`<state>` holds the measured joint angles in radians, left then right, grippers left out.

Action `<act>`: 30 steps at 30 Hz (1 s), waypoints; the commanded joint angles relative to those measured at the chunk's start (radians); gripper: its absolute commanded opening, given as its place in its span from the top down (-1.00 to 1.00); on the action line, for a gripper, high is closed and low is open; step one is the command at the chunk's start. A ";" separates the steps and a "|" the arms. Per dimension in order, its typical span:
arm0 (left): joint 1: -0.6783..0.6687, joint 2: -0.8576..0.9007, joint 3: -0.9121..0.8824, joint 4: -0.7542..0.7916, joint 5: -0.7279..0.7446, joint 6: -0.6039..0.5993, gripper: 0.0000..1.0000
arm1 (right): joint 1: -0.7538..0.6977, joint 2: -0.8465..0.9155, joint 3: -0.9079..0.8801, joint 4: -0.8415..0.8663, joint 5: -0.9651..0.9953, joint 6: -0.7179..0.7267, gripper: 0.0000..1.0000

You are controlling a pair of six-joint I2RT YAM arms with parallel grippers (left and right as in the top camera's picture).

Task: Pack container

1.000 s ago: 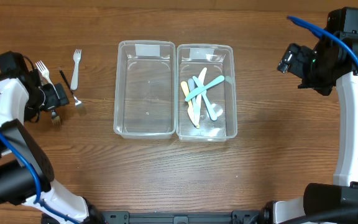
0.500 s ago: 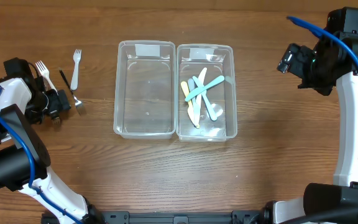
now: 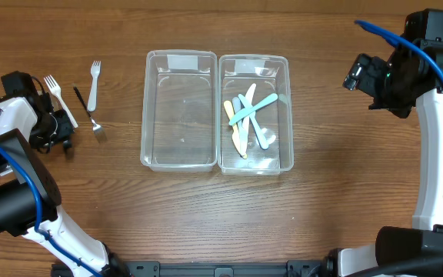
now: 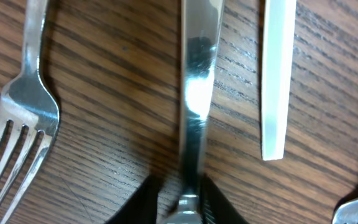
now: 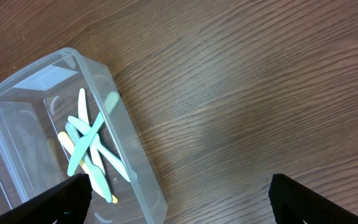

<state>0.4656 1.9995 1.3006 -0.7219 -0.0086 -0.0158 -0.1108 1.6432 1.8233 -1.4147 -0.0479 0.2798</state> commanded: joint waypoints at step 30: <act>-0.015 -0.428 0.096 -0.166 0.091 -0.010 0.92 | -0.001 -0.003 -0.005 0.018 0.001 -0.022 -0.87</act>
<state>0.4648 1.7115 1.3643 -0.8711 0.0402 -0.0158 -0.1108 1.6432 1.8233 -1.4010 -0.0479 0.2615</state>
